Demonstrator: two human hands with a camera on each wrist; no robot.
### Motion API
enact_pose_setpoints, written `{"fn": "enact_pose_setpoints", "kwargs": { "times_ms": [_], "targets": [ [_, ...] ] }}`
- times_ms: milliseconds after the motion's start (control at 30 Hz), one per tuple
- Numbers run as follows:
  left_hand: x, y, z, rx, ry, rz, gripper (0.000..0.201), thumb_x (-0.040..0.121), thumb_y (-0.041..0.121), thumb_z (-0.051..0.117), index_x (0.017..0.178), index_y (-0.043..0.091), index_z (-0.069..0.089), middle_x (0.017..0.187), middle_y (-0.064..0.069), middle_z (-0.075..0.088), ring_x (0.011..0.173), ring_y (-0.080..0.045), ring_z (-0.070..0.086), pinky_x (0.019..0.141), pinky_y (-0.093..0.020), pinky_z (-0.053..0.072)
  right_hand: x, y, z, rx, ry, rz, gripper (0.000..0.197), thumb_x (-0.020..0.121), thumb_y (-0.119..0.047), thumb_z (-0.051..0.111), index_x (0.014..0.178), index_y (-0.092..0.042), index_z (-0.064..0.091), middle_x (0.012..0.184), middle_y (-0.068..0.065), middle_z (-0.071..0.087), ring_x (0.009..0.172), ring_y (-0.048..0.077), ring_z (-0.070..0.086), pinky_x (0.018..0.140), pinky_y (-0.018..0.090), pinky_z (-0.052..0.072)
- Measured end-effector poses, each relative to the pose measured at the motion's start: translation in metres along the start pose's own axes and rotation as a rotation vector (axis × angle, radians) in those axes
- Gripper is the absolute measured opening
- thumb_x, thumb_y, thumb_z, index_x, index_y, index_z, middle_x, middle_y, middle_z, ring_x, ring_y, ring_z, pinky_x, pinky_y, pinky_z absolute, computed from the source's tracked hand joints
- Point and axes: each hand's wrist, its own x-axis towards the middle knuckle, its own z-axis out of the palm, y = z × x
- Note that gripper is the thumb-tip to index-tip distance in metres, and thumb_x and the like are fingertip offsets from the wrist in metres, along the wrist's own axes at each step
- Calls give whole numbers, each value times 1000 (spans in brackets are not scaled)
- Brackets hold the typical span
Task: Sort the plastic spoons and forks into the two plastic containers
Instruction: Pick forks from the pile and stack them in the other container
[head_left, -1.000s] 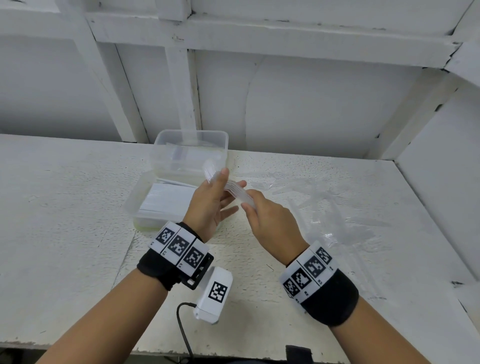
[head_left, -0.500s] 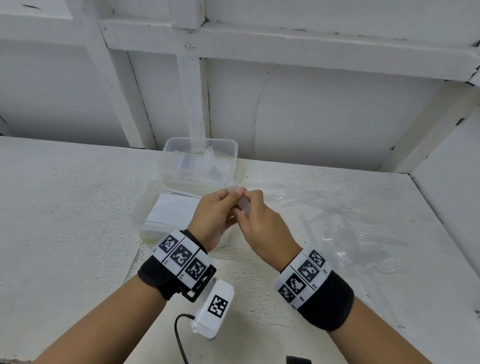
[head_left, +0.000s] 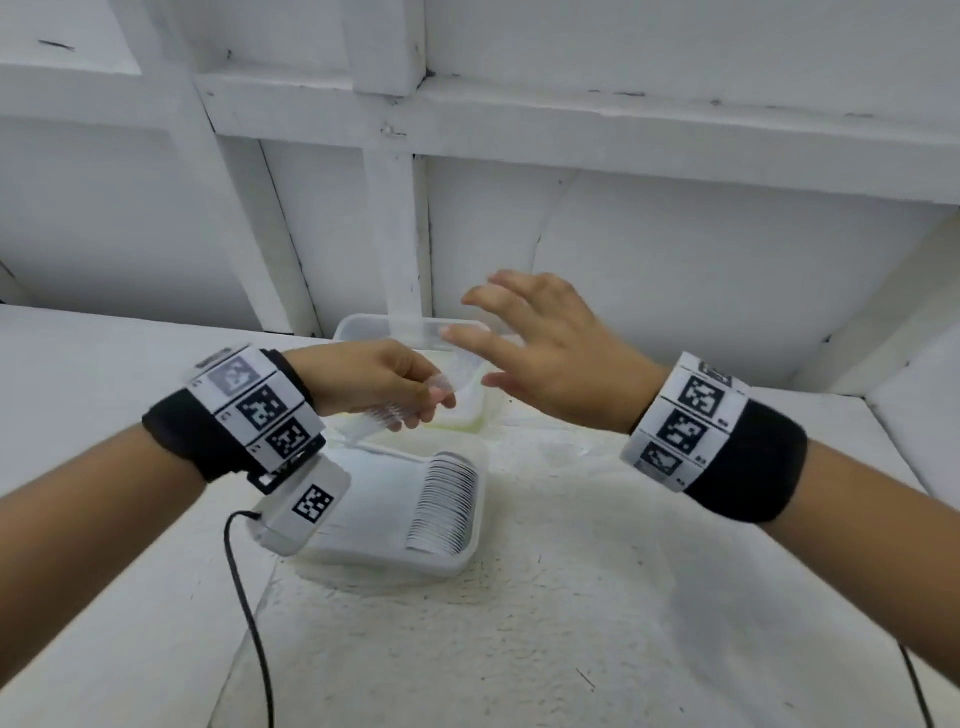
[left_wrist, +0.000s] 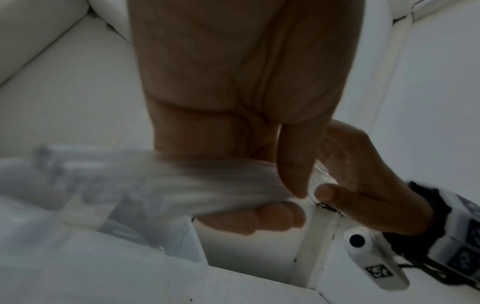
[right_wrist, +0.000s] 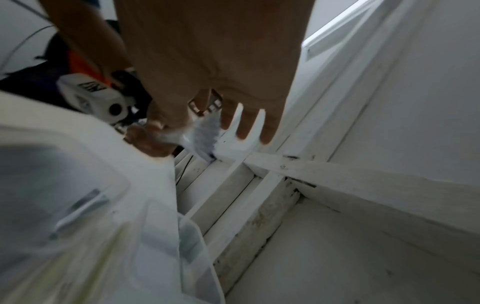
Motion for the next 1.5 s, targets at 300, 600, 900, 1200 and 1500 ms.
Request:
{"fn": "enact_pose_setpoints", "kwargs": {
  "times_ms": [300, 600, 900, 1200, 1500],
  "targets": [
    [21, -12, -45, 198, -203, -70, 16, 95, 13, 49, 98, 17, 65, 73, 6, 58, 68, -8, 54, 64, -18, 46, 31, 4, 34, 292, -433, -78, 44, 95, -16, 51, 137, -17, 38, 116, 10, 54, 81, 29, 62, 57, 32, 47],
    [41, -36, -82, 431, 236, -108, 31, 96, 34, 48, 118, 18, 61, 114, 5, 62, 107, -9, 54, 95, -21, 38, 50, 21, 93, 460, -489, 202, 37, 100, -22, 39, 135, -9, 45, 124, 13, 53, 99, 32, 56, 77, 35, 42],
    [56, -88, -101, 121, 519, -455, 35, 98, 26, 44, 126, 4, 49, 106, -11, 55, 90, -27, 58, 77, -37, 53, 50, 13, 137, 587, -674, 377, 37, 100, -22, 39, 134, -10, 44, 130, 13, 51, 114, 28, 52, 93, 32, 40],
    [63, -94, -92, -87, 523, -449, 18, 98, 11, 42, 111, 3, 51, 86, -11, 55, 78, -30, 59, 73, -43, 55, 56, -1, 148, 634, -775, 389, 30, 95, -26, 50, 123, -15, 51, 118, 9, 61, 109, 26, 54, 89, 32, 42],
    [63, -95, -92, -110, 534, -459, 11, 97, 10, 43, 105, 7, 50, 85, -10, 54, 70, -22, 59, 66, -39, 56, 65, -2, 148, 604, -875, 388, 28, 93, -24, 54, 118, -12, 54, 112, 11, 57, 104, 27, 53, 87, 33, 42]
  ]
}}
